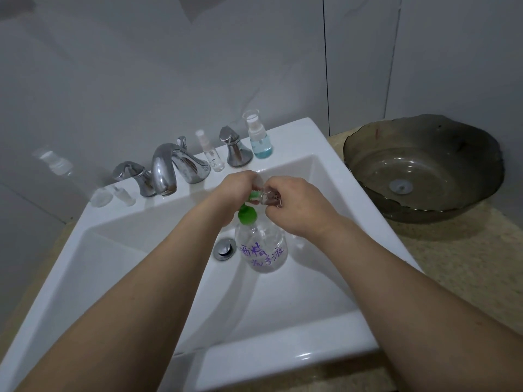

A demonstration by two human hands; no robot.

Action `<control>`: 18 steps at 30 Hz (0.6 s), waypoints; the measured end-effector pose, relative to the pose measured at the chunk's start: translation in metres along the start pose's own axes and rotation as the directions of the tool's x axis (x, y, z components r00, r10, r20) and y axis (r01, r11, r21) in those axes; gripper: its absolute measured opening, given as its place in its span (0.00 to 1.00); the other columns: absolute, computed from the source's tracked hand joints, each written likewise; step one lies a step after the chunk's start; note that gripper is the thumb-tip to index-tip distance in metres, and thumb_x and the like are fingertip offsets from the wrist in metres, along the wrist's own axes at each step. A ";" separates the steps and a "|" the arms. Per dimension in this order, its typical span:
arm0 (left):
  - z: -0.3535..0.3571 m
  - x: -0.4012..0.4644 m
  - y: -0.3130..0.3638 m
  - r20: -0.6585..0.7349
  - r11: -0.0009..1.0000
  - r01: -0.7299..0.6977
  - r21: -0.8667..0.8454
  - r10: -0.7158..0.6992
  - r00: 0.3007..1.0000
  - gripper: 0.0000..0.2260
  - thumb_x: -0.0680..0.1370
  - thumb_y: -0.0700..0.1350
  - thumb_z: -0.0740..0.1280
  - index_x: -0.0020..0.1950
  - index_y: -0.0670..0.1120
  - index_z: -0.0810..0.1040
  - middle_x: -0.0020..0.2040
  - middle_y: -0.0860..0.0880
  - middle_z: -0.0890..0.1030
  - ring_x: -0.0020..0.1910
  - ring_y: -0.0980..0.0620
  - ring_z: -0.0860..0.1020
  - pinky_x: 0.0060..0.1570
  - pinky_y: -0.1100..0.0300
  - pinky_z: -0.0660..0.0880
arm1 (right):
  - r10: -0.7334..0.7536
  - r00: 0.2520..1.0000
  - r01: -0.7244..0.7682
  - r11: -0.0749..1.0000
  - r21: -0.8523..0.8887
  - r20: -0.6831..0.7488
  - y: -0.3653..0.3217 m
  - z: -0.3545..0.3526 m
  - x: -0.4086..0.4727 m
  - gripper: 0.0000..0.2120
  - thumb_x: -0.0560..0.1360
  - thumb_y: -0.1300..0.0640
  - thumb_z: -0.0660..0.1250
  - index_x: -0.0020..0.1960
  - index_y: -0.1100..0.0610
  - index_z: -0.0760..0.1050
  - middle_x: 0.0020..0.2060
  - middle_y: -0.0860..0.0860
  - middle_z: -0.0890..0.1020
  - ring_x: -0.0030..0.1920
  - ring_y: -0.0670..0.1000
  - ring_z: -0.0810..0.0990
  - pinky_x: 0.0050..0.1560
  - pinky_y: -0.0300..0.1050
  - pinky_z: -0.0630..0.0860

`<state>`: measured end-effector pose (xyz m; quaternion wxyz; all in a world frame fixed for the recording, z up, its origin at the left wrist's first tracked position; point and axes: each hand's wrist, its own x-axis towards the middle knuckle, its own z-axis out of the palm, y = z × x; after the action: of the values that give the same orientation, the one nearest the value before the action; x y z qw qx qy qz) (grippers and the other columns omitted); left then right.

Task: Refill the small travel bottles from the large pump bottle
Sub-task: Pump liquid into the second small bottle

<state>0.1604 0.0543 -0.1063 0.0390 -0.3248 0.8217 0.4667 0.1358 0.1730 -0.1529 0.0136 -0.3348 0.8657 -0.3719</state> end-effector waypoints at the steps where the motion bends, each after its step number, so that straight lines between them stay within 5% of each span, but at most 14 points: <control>1: 0.000 -0.002 0.000 0.004 1.000 0.007 0.004 -0.007 1.000 0.12 0.81 0.45 0.57 0.38 0.47 0.70 0.34 0.49 0.74 0.30 0.54 0.69 0.29 0.60 0.61 | 0.005 1.000 -0.005 1.000 -0.004 0.006 0.000 0.000 0.000 0.11 0.70 0.59 0.65 0.52 0.54 0.76 0.42 0.46 0.75 0.44 0.51 0.75 0.44 0.45 0.73; 6: 0.005 0.001 -0.010 0.016 0.998 0.060 -0.009 -0.060 0.998 0.15 0.81 0.47 0.57 0.36 0.45 0.71 0.19 0.51 0.73 0.26 0.51 0.67 0.28 0.60 0.62 | 0.036 0.996 -0.032 0.998 -0.047 0.077 0.002 0.003 -0.001 0.08 0.70 0.58 0.65 0.49 0.53 0.75 0.41 0.49 0.77 0.44 0.55 0.77 0.43 0.46 0.74; 11: 0.004 0.002 -0.009 0.036 0.996 0.051 -0.067 -0.049 0.998 0.14 0.81 0.50 0.56 0.39 0.46 0.71 0.32 0.49 0.74 0.24 0.53 0.69 0.29 0.60 0.62 | 0.046 0.996 -0.044 0.998 -0.035 0.075 0.002 0.002 -0.001 0.06 0.70 0.59 0.65 0.47 0.53 0.75 0.41 0.49 0.78 0.43 0.55 0.77 0.43 0.46 0.75; 14: 0.004 0.010 -0.014 0.075 0.981 0.062 -0.186 -0.049 0.996 0.16 0.80 0.56 0.57 0.42 0.46 0.75 0.40 0.47 0.79 0.33 0.50 0.72 0.34 0.59 0.65 | 0.021 0.999 -0.020 1.000 -0.009 0.041 0.000 0.000 -0.002 0.07 0.70 0.58 0.66 0.48 0.53 0.75 0.41 0.48 0.77 0.43 0.53 0.77 0.43 0.46 0.74; 18: -0.001 0.019 -0.013 0.013 0.941 -0.009 -0.338 0.014 1.000 0.18 0.80 0.56 0.58 0.44 0.44 0.78 0.38 0.47 0.80 0.35 0.48 0.75 0.37 0.57 0.68 | -0.043 0.998 0.045 0.998 0.037 -0.042 -0.002 -0.002 -0.002 0.10 0.70 0.60 0.66 0.51 0.53 0.76 0.40 0.44 0.73 0.41 0.48 0.71 0.42 0.42 0.69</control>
<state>0.1534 0.0393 -0.1223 -0.0138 -0.3185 0.7312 0.6031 0.1383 0.1741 -0.1506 -0.0062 -0.3457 0.8510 -0.3953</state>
